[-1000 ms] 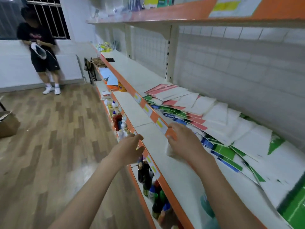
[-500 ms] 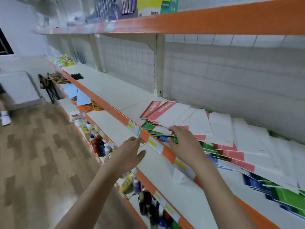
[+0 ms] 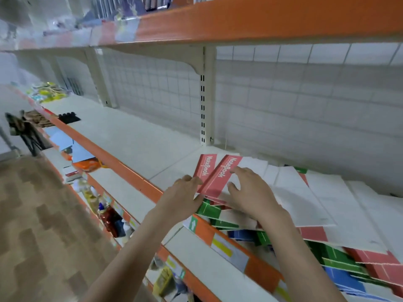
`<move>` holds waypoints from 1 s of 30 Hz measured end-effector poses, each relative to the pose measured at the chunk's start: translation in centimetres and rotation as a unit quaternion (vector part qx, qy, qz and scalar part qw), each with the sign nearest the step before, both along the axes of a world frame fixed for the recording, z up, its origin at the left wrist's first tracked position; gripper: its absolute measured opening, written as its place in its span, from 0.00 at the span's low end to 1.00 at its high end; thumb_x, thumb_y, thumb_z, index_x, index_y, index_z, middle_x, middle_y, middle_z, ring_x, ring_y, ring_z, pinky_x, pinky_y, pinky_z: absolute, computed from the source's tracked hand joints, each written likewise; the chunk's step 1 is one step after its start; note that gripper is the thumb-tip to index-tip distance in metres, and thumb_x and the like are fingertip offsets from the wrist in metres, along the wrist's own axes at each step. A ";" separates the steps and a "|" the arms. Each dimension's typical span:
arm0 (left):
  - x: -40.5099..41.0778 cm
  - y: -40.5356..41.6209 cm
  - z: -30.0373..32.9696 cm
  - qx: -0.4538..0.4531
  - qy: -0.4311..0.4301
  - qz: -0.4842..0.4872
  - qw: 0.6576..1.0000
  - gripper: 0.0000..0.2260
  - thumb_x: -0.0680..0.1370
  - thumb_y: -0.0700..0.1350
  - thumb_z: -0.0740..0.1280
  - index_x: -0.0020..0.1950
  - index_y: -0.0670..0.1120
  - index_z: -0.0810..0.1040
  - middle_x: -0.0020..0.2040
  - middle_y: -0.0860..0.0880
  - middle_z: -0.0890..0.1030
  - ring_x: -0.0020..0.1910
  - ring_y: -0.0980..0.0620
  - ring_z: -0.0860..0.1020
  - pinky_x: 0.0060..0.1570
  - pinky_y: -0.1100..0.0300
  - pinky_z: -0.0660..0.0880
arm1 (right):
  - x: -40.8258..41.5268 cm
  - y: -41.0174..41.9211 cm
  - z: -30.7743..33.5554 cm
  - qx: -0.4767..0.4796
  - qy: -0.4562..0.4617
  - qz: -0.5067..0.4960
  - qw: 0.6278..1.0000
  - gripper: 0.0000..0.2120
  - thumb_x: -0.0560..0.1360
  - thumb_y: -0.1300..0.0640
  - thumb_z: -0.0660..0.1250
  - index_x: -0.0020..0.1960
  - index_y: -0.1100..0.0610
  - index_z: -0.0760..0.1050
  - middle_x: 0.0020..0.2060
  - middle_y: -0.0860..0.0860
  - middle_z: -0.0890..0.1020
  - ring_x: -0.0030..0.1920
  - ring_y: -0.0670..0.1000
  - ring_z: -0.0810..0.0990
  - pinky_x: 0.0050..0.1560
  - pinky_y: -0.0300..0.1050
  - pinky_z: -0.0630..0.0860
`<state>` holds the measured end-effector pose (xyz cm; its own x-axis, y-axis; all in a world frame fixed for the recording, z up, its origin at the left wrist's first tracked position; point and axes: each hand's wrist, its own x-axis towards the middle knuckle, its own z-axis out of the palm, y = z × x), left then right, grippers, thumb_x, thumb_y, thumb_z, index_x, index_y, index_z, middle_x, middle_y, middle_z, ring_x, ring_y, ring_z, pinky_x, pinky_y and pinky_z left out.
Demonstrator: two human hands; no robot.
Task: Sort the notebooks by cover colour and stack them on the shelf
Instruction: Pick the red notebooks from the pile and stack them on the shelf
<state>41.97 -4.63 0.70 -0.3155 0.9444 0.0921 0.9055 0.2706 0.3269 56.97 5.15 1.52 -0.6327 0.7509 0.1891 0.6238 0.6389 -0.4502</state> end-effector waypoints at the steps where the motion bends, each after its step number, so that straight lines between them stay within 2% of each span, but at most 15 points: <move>1: -0.5 1.1 0.1 -0.001 0.003 -0.012 1.000 0.17 0.80 0.48 0.59 0.69 0.47 0.68 0.61 0.47 0.73 0.56 0.48 0.75 0.55 0.54 0.75 | -0.5 0.6 -0.1 -0.005 -0.001 -0.009 1.000 0.21 0.79 0.52 0.57 0.72 0.52 0.64 0.66 0.51 0.72 0.64 0.52 0.72 0.65 0.49 0.68; 6: -1.9 5.6 -0.3 -0.013 0.005 -0.052 0.999 0.15 0.80 0.48 0.58 0.63 0.43 0.71 0.57 0.46 0.75 0.52 0.49 0.75 0.52 0.54 0.76 | -2.1 3.1 -1.0 -0.010 -0.028 -0.050 0.998 0.18 0.79 0.49 0.57 0.68 0.50 0.66 0.62 0.50 0.74 0.61 0.52 0.74 0.56 0.46 0.72; 10: -2.0 8.6 -0.8 -0.031 0.013 -0.052 0.998 0.16 0.81 0.54 0.56 0.56 0.42 0.72 0.51 0.45 0.75 0.54 0.45 0.75 0.52 0.50 0.76 | -1.8 4.4 -1.5 -0.013 -0.047 -0.075 0.996 0.17 0.80 0.49 0.56 0.67 0.50 0.67 0.63 0.50 0.74 0.59 0.50 0.75 0.48 0.43 0.71; 15: -1.1 11.7 -1.3 -0.079 0.038 -0.020 0.996 0.31 0.76 0.65 0.59 0.66 0.41 0.69 0.64 0.41 0.72 0.64 0.41 0.71 0.59 0.47 0.74 | -1.0 4.9 -1.8 -0.006 -0.048 -0.110 0.993 0.18 0.80 0.53 0.56 0.69 0.52 0.66 0.65 0.51 0.73 0.61 0.53 0.74 0.55 0.47 0.73; 19: -1.3 13.2 -1.6 -0.082 0.005 -0.015 0.997 0.35 0.72 0.67 0.64 0.66 0.41 0.68 0.64 0.40 0.71 0.62 0.40 0.71 0.60 0.48 0.73 | -1.1 4.8 -2.2 0.014 -0.056 -0.127 0.990 0.14 0.80 0.54 0.55 0.62 0.55 0.71 0.58 0.52 0.76 0.55 0.53 0.76 0.52 0.48 0.76; 22: -1.5 13.7 -1.6 -0.076 -0.026 -0.026 0.996 0.36 0.69 0.67 0.68 0.66 0.42 0.69 0.63 0.40 0.71 0.62 0.41 0.70 0.61 0.49 0.72 | -1.1 5.0 -2.2 0.017 -0.052 -0.141 0.988 0.13 0.79 0.54 0.55 0.60 0.55 0.72 0.57 0.51 0.76 0.53 0.53 0.77 0.50 0.47 0.76; 24: -1.7 14.0 -1.3 -0.036 -0.073 -0.019 0.997 0.38 0.67 0.62 0.73 0.67 0.40 0.64 0.61 0.41 0.70 0.60 0.42 0.71 0.57 0.50 0.74 | -1.3 4.9 -2.2 0.016 -0.052 -0.150 0.987 0.13 0.80 0.54 0.55 0.60 0.55 0.73 0.57 0.51 0.76 0.52 0.53 0.77 0.49 0.47 0.76; 26: -1.8 14.5 -1.0 0.021 -0.165 -0.023 0.986 0.31 0.69 0.51 0.75 0.62 0.40 0.62 0.53 0.44 0.73 0.50 0.45 0.76 0.42 0.57 0.76 | -1.5 4.9 -2.1 0.009 -0.055 -0.160 0.986 0.14 0.80 0.53 0.55 0.60 0.55 0.73 0.56 0.52 0.76 0.53 0.53 0.77 0.49 0.47 0.76; 28: -1.6 15.0 -0.8 0.041 -0.250 -0.049 0.966 0.23 0.74 0.41 0.70 0.61 0.41 0.61 0.45 0.48 0.76 0.40 0.52 0.78 0.29 0.66 0.72 | -1.7 4.9 -1.7 -0.004 -0.058 -0.168 0.984 0.14 0.79 0.52 0.56 0.61 0.55 0.72 0.56 0.52 0.77 0.53 0.53 0.77 0.50 0.47 0.76; 30: -1.4 15.5 -0.7 0.039 -0.323 -0.075 0.942 0.16 0.77 0.39 0.65 0.61 0.41 0.62 0.43 0.49 0.76 0.38 0.56 0.76 0.27 0.67 0.71 | -2.3 4.8 -1.0 -0.032 -0.038 -0.162 0.986 0.13 0.78 0.49 0.57 0.57 0.54 0.73 0.52 0.52 0.78 0.52 0.53 0.77 0.48 0.47 0.75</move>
<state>40.58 10.86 0.03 -0.1928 0.9812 -0.0033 0.5360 0.1082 0.8372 54.63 9.97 0.50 -0.3688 0.9246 0.0952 0.8240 0.3726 -0.4269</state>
